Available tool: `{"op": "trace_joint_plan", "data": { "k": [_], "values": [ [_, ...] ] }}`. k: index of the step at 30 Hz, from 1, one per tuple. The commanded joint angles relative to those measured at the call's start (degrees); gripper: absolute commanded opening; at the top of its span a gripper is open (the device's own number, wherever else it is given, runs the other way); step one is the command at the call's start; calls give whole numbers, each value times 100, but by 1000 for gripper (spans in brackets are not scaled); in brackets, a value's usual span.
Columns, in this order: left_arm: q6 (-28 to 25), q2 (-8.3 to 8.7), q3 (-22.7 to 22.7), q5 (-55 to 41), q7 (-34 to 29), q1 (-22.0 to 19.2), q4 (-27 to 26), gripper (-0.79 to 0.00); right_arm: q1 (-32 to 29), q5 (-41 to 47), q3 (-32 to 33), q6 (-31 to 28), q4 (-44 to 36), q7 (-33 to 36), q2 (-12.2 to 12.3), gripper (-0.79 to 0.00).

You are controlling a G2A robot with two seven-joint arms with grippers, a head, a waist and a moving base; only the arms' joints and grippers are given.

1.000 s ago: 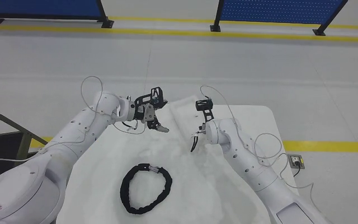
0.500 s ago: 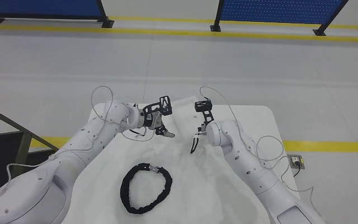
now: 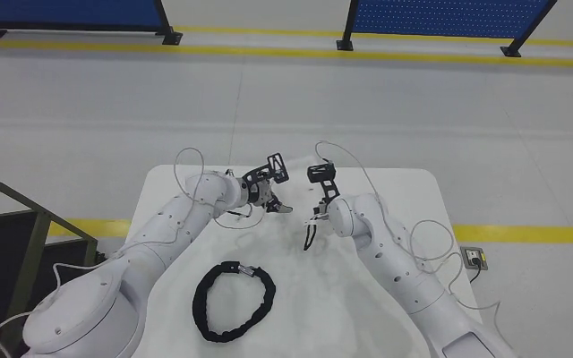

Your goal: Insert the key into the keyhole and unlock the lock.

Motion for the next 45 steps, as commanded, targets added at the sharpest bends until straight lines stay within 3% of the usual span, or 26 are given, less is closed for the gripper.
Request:
{"op": "trace_joint_plan", "data": {
  "k": [1, 15, 26, 34, 38, 45],
  "values": [
    [63, -106, 45, 215, 68, 13, 139, 0, 0, 3, 1, -18, 2, -1, -10, -785],
    [66, -638, 119, 875, 107, -11, 932, 0, -34, 103, 260, -116, -78, 181, -16, -785],
    [-88, -907, 60, 1060, 91, -41, 1332, 0, -173, 909, 865, -737, -164, 356, 61, -785],
    [-134, -1019, -35, 1080, 236, -55, 1551, 0, -300, 780, 994, -672, -346, 266, 104, -785],
    [-60, -1021, -103, 1100, 680, -88, 1627, 0, -344, 790, 1069, -653, -392, 252, 120, -785],
    [-389, -915, -363, 795, 1462, -172, 1931, 0, -433, 819, 1293, -590, -463, 233, 164, -785]
  ]
}}
